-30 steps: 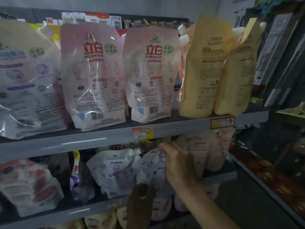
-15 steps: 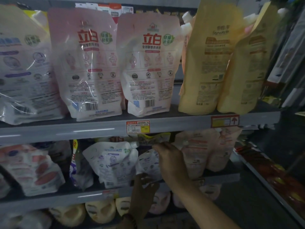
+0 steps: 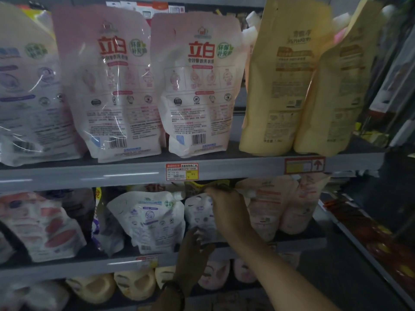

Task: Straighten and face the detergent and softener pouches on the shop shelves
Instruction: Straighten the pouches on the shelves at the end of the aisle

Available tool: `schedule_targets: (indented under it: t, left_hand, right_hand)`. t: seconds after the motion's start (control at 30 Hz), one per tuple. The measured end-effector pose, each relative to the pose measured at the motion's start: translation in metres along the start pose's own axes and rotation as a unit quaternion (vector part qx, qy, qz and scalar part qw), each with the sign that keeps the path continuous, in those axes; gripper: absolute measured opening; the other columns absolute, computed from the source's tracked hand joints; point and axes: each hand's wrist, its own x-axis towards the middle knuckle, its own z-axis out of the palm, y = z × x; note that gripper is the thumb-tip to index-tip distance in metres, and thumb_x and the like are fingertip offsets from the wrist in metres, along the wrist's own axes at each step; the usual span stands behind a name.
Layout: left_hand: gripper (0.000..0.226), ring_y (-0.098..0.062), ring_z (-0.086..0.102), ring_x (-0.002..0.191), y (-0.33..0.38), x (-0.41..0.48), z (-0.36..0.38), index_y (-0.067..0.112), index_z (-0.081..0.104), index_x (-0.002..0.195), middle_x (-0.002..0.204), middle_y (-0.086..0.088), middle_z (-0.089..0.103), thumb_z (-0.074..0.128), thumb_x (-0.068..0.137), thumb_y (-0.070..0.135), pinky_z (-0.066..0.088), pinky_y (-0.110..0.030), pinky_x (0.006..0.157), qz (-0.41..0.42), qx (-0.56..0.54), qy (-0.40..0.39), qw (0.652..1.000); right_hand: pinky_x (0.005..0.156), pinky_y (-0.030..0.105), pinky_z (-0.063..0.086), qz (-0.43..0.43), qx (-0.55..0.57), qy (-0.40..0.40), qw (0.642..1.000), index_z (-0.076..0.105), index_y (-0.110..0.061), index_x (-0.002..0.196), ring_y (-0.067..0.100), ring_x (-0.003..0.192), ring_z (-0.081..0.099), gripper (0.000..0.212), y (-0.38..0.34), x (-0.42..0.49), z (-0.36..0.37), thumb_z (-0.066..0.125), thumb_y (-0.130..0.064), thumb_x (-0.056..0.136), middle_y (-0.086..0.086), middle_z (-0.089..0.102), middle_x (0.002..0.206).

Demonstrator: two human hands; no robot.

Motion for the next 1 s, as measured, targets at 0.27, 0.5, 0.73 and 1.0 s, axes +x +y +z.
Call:
schedule_targets:
  t: [0.27, 0.5, 0.73, 1.0]
  left_hand:
    - [0.042, -0.019, 0.068, 0.09, -0.029, 0.017, -0.007, 0.016, 0.061, 0.123, 0.105, -0.005, 0.066, 0.084, 0.088, 0.023, 0.053, -0.028, 0.072, 0.067, 0.145, 0.103, 0.982]
    - [0.072, -0.019, 0.067, 0.088, -0.07, 0.047, -0.01, 0.019, 0.059, 0.125, 0.11, -0.011, 0.067, 0.077, 0.069, 0.061, 0.059, -0.041, 0.077, 0.059, 0.112, 0.136, 0.983]
    - [0.043, -0.014, 0.064, 0.081, -0.031, 0.025, 0.008, 0.005, 0.057, 0.117, 0.104, -0.02, 0.068, 0.084, 0.085, 0.01, 0.045, -0.018, 0.061, 0.009, 0.123, 0.17, 0.978]
    - [0.041, -0.027, 0.069, 0.099, -0.01, 0.009, 0.036, 0.023, 0.057, 0.109, 0.111, -0.007, 0.067, 0.087, 0.085, 0.009, 0.062, -0.049, 0.08, 0.009, 0.086, 0.134, 0.987]
  right_hand:
    - [0.063, 0.03, 0.032, -0.019, 0.037, -0.015, 0.999, 0.045, -0.022, 0.074, 0.021, 0.071, 0.06, 0.031, -0.01, 0.014, 0.014, 0.064, 0.001, 0.085, 0.007, 0.059, 0.074]
    - [0.067, 0.034, 0.042, -0.071, 0.033, -0.023, 0.997, 0.067, -0.009, 0.109, 0.036, 0.089, 0.069, 0.023, -0.009, 0.019, 0.009, 0.06, 0.005, 0.091, 0.017, 0.071, 0.097]
    - [0.076, 0.042, 0.062, -0.097, 0.059, -0.021, 0.993, 0.045, -0.036, 0.156, 0.033, 0.121, 0.062, 0.073, -0.002, 0.012, 0.009, 0.06, -0.002, 0.094, 0.001, 0.054, 0.151]
    - [0.088, 0.042, 0.061, -0.075, 0.103, 0.039, 0.991, 0.058, -0.023, 0.143, 0.026, 0.121, 0.064, 0.042, 0.023, -0.022, -0.002, 0.052, -0.02, 0.101, 0.001, 0.058, 0.146]
